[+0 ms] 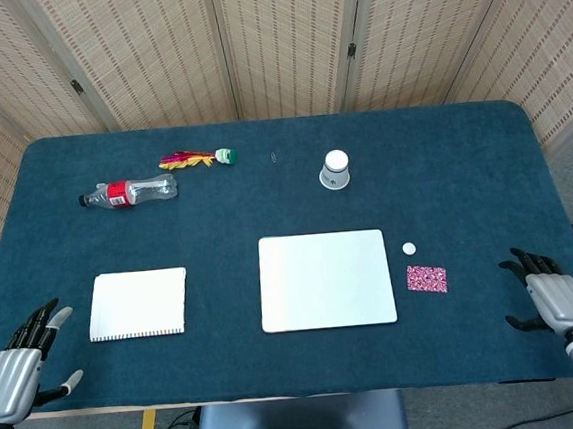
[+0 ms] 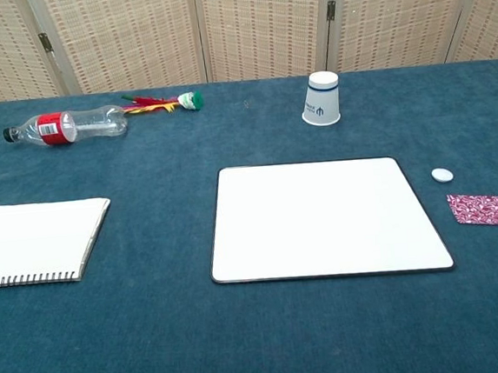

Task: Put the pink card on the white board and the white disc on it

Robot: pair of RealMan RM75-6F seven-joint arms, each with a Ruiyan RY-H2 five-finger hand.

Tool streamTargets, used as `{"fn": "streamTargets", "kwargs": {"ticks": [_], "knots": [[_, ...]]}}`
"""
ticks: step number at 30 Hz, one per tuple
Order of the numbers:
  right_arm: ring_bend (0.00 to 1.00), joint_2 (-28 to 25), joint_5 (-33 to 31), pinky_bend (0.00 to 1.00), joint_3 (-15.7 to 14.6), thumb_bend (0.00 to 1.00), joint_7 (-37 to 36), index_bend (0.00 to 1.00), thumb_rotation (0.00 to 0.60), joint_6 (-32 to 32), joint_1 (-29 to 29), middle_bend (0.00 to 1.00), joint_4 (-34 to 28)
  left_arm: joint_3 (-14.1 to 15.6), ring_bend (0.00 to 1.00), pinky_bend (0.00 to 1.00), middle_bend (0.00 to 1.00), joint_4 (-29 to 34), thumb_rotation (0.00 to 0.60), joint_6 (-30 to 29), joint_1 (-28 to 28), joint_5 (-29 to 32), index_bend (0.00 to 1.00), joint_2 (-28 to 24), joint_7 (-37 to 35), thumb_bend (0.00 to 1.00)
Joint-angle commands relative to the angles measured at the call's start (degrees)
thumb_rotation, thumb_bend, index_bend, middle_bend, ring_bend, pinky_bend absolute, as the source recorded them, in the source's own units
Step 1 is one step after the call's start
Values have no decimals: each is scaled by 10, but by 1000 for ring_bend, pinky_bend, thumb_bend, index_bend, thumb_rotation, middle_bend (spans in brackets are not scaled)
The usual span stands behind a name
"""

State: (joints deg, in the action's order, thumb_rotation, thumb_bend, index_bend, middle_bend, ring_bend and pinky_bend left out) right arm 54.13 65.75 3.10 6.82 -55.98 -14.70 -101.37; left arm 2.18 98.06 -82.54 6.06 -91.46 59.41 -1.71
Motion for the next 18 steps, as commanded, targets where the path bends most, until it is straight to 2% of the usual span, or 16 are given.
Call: {"fn": "streamTargets", "kwargs": {"ticks": [1, 7, 12, 18], "knots": [[0, -1, -60, 0, 18, 157, 43, 230, 600, 33, -40, 27, -15, 3, 34, 182, 36, -2, 600, -2, 0, -6, 124, -5, -14, 255], [0, 37, -127, 0, 26, 182, 97, 314, 600, 33, -76, 46, -7, 4, 35, 182, 36, -8, 600, 0, 2, -9, 124, -12, -38, 255], [0, 61, -161, 0, 21, 191, 152, 344, 600, 27, -103, 55, -9, 5, 35, 182, 36, -17, 600, 8, 8, -12, 124, -17, -55, 255], [0, 114, -122, 0, -4, 191, 265, 345, 600, -84, -103, 56, -12, 6, 35, 182, 36, -20, 600, 4, 7, -14, 124, -18, -61, 255]]}}
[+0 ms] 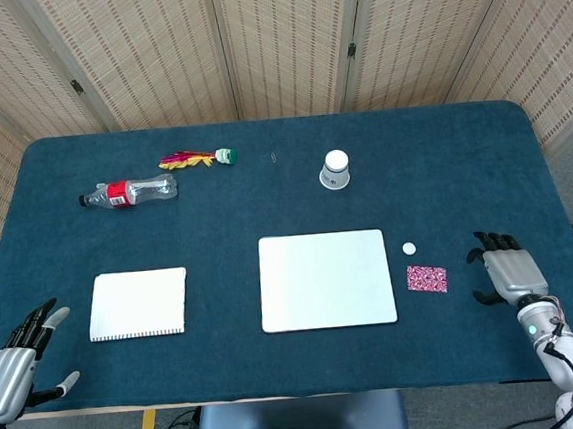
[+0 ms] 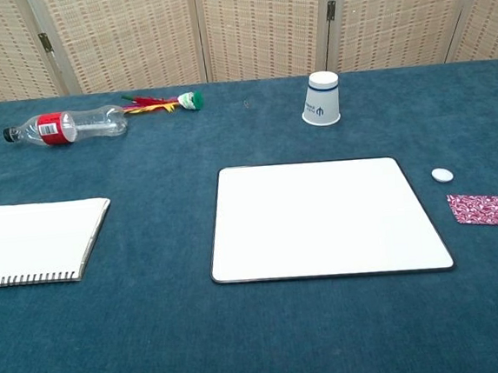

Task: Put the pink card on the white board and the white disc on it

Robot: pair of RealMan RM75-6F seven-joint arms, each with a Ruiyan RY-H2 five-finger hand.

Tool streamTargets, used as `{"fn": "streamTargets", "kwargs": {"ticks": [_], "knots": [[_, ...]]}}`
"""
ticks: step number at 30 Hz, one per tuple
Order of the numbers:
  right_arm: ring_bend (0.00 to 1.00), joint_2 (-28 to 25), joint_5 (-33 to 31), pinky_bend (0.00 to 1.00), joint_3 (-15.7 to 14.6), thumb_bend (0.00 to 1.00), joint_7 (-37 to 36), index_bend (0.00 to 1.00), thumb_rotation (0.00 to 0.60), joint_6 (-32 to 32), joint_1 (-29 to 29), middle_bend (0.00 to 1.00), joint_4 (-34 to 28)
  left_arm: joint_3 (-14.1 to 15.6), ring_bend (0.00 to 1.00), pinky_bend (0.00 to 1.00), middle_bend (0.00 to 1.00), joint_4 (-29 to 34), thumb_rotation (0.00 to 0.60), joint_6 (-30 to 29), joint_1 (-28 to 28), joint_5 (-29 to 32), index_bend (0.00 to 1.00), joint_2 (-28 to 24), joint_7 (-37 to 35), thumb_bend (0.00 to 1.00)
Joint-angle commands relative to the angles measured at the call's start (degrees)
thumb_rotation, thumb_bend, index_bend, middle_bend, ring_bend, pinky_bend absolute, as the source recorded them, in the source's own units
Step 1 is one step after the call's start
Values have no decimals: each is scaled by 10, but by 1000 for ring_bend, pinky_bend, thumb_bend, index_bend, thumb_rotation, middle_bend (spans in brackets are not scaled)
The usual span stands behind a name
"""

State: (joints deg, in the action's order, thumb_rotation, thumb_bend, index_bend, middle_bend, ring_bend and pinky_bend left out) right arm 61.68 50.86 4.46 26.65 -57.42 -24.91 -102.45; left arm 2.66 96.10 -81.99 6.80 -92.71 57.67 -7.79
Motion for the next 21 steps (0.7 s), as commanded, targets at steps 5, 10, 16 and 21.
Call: {"fn": "streamTargets", "kwargs": {"ticks": [5, 10, 16, 21], "knots": [[0, 89, 55, 0, -34, 189, 114, 344, 600, -125, 11, 52, 23, 4, 35, 181, 36, 1, 600, -6, -5, -5, 124, -1, 6, 255], [0, 114, 52, 0, -35, 182, 104, 310, 600, -117, 15, 44, 52, 6, 34, 181, 36, 2, 600, -13, -8, -11, 124, -1, 1, 255], [0, 136, 55, 0, -34, 171, 78, 232, 600, -107, 20, 31, 80, 8, 35, 182, 36, 0, 600, -12, -7, -14, 124, -2, 0, 255], [0, 163, 64, 0, -30, 164, 41, 206, 600, -94, 24, 27, 121, 8, 35, 182, 36, -1, 600, -11, -6, -14, 124, -2, -1, 255]]}}
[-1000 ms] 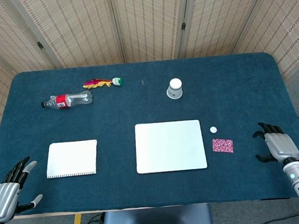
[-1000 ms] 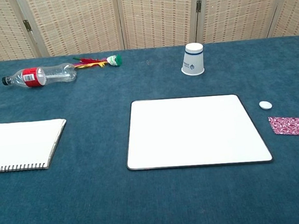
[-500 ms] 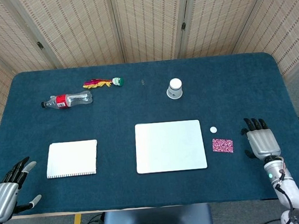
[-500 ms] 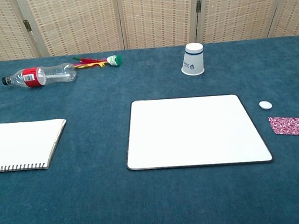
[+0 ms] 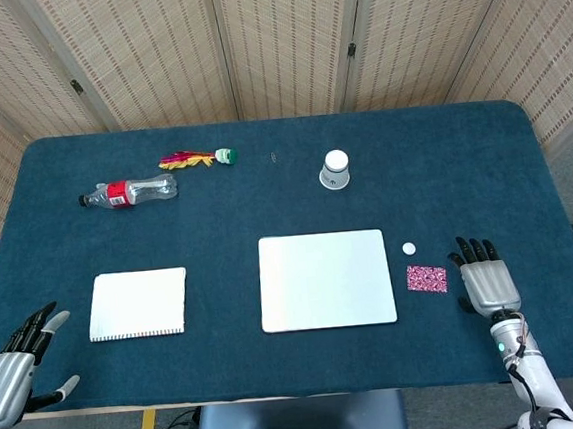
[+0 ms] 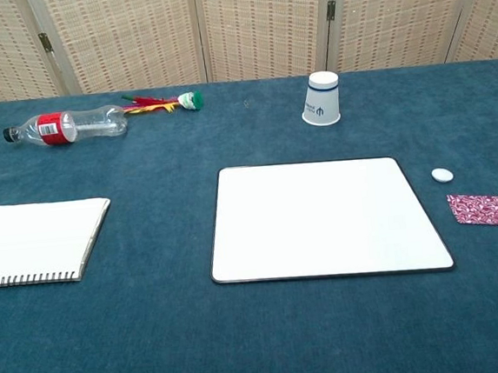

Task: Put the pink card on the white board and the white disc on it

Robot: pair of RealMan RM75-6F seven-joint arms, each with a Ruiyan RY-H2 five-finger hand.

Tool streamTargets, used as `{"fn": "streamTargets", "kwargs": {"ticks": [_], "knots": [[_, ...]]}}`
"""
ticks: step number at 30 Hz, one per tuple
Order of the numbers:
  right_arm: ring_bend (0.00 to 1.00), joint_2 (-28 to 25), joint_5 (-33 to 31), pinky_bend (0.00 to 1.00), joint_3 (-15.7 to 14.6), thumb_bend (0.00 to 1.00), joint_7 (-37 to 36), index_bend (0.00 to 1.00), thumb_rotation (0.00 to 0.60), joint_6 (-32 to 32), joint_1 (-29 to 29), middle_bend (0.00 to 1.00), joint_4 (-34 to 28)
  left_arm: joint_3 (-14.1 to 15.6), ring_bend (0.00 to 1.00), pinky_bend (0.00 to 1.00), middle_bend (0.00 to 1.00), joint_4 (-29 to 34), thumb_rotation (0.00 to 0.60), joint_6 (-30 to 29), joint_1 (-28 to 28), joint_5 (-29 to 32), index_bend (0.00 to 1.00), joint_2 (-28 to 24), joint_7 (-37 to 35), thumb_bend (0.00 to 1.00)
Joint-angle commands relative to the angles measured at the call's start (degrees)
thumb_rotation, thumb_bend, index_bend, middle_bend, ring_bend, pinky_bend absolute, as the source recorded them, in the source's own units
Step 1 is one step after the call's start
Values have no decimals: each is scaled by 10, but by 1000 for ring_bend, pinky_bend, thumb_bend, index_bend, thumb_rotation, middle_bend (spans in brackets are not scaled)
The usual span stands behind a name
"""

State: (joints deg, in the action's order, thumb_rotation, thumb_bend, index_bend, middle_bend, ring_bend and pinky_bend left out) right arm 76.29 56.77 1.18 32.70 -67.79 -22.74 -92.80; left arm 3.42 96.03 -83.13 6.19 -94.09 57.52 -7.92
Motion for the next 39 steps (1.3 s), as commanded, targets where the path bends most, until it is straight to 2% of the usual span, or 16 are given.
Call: {"fn": "streamTargets", "kwargs": {"ticks": [1, 10, 28, 39], "knots": [[0, 19, 5, 0, 3, 164, -23, 206, 600, 13, 3, 27, 28, 0, 35, 182, 36, 0, 600, 1, 1, 0, 124, 0, 0, 255], [0, 49, -1, 0, 16, 168, -57, 206, 600, 54, -8, 35, 84, -1, 35, 182, 36, -1, 600, 4, 2, 5, 124, -1, -5, 255], [0, 71, -18, 0, 33, 180, -67, 272, 600, 94, -23, 58, 115, -3, 34, 181, 36, -5, 600, 11, 5, 11, 124, -2, -9, 255], [0, 73, -32, 0, 40, 181, -67, 302, 600, 116, -37, 63, 113, -3, 35, 182, 36, -10, 600, 12, 7, 11, 122, -4, -22, 255]]}}
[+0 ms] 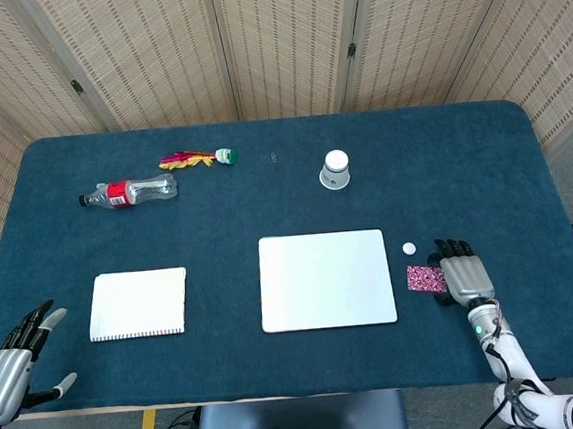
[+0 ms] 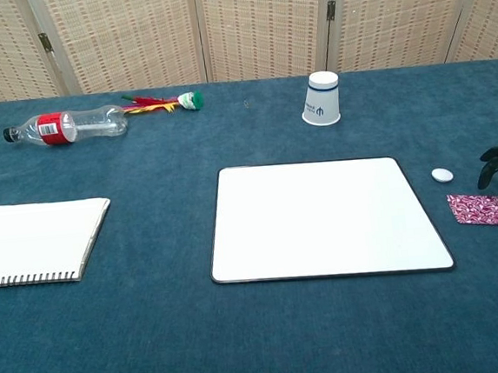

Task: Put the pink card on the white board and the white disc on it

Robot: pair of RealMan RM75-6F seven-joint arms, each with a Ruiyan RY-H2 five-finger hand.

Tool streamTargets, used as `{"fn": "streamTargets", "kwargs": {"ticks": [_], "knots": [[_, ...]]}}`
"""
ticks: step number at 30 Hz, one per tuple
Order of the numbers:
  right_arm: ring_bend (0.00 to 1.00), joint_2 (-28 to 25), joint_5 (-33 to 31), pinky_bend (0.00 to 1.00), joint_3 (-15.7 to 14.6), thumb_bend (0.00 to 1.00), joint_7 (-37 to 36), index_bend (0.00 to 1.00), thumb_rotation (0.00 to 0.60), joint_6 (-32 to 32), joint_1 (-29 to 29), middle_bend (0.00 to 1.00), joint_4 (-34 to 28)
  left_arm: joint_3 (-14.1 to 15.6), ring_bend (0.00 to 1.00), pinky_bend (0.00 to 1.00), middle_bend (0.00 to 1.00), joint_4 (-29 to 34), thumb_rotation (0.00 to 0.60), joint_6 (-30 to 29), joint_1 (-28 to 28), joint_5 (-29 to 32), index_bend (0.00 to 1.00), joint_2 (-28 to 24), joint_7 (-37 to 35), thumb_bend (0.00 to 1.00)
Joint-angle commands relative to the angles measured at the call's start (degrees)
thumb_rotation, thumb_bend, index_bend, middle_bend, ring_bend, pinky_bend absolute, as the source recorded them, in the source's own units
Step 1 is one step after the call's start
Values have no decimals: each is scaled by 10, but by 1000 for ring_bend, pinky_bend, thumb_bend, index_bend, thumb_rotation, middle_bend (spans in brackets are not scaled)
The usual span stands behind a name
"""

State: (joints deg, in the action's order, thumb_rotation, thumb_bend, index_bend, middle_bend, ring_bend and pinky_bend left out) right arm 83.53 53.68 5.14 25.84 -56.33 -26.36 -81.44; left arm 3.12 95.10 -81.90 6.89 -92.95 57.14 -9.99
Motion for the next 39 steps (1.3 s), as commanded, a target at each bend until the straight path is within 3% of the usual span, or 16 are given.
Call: {"fn": "streamTargets", "kwargs": {"ticks": [1, 19, 32, 39], "knots": [[0, 0, -4, 0, 0, 181, 2, 305, 600, 2, -2, 64, 0, 0, 35, 182, 36, -1, 600, 0, 0, 0, 122, 0, -2, 255], [0, 17, -23, 0, 2, 212, 7, 389, 600, 17, -18, 97, 23, -2, 35, 182, 36, -6, 600, 10, 5, 8, 115, 1, -5, 254], [0, -41, 34, 0, 10, 226, -6, 405, 600, -52, -3, 105, -88, -1, 35, 182, 36, -1, 600, 9, 5, 6, 115, 2, 1, 255], [0, -40, 10, 0, 32, 224, 27, 405, 600, -37, -35, 105, -115, 0, 35, 181, 36, -2, 600, 6, 4, 5, 115, -1, -11, 255]]}}
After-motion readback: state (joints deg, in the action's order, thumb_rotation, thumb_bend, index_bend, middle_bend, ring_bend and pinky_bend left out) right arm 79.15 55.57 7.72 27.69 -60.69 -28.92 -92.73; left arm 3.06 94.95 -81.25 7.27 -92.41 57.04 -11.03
